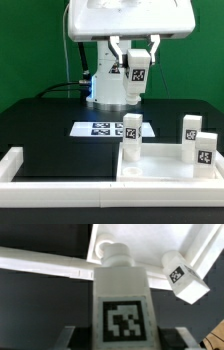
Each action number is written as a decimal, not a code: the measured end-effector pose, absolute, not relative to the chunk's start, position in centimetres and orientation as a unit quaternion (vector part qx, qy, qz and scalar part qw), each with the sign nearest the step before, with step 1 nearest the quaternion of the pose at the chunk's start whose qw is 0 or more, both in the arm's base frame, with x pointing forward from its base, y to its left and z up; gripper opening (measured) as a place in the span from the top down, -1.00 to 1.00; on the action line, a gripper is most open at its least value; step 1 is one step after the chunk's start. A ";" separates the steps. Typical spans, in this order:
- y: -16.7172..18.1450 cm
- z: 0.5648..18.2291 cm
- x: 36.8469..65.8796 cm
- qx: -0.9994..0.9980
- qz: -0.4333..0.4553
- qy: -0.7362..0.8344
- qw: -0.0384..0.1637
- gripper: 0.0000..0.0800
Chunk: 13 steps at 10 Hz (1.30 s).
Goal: Assemble square table
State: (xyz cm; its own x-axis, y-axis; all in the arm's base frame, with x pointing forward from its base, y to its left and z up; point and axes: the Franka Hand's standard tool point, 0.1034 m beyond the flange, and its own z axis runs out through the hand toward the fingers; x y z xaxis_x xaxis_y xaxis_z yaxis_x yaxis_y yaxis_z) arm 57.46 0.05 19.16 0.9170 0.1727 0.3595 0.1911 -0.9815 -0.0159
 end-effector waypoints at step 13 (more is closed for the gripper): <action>0.6 15.1 62.7 -0.987 -0.160 -0.002 0.026 0.27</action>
Offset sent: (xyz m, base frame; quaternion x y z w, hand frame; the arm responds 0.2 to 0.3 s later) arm 0.0370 -0.0051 -0.0358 0.0952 -0.0353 -0.0015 0.9948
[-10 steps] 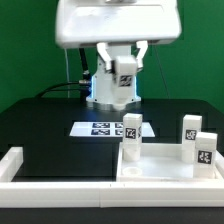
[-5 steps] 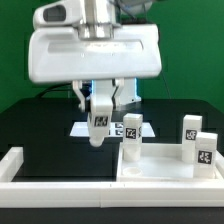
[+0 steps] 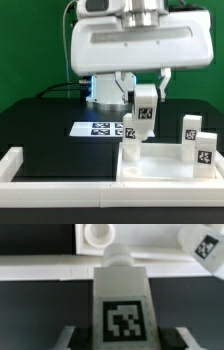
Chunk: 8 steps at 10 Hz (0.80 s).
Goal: Assemble square table
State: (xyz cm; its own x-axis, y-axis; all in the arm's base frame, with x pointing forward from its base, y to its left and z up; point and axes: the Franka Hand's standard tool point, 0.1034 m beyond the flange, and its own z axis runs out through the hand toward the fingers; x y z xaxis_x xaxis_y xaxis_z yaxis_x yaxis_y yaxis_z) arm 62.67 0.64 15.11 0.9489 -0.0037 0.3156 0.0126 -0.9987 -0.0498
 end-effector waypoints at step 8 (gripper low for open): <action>-2.9 12.3 61.0 -0.975 -0.221 0.035 -0.013 0.27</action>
Offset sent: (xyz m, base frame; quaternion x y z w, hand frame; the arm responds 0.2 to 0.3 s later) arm 0.0000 0.0000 0.0000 0.0000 0.0000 0.0000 1.0000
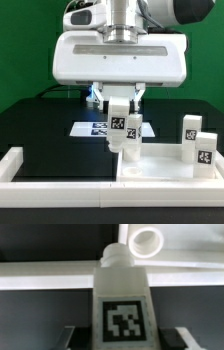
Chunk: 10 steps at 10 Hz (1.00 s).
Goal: Assemble square table
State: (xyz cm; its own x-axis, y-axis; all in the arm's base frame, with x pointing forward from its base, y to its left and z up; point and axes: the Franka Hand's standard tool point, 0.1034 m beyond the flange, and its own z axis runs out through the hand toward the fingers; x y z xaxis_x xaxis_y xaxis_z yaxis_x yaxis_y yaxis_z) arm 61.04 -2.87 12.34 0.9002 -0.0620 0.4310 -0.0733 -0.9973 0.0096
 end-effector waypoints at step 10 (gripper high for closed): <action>-0.4 13.0 62.2 0.955 0.271 -0.123 -0.014 0.27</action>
Offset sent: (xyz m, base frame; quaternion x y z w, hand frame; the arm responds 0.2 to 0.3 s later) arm 0.0000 0.0000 0.0000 0.0000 0.0000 0.0000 1.0000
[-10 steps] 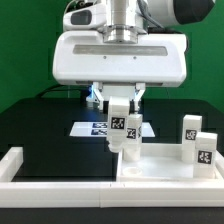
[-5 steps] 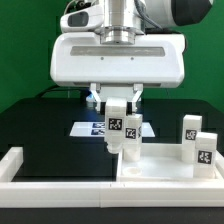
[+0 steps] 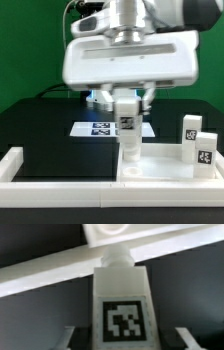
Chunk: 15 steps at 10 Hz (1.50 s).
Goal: Assemble square table
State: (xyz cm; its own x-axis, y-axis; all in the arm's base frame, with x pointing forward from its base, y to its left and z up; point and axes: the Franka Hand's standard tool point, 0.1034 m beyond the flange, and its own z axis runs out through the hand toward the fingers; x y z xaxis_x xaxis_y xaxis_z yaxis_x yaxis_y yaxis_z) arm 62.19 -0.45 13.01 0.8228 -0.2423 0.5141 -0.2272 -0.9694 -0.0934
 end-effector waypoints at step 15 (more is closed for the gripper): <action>-0.4 8.6 60.5 -0.945 -0.292 0.148 -0.031 0.27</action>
Offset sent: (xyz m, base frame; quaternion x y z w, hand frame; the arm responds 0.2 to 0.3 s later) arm 0.0000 0.0000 0.0000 0.0000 0.0000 0.0000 1.0000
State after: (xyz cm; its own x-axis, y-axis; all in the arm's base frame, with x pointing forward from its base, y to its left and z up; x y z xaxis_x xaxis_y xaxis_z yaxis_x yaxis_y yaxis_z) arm 60.46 -0.36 8.55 0.7861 -0.2612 0.5602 -0.2969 -0.9545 -0.0285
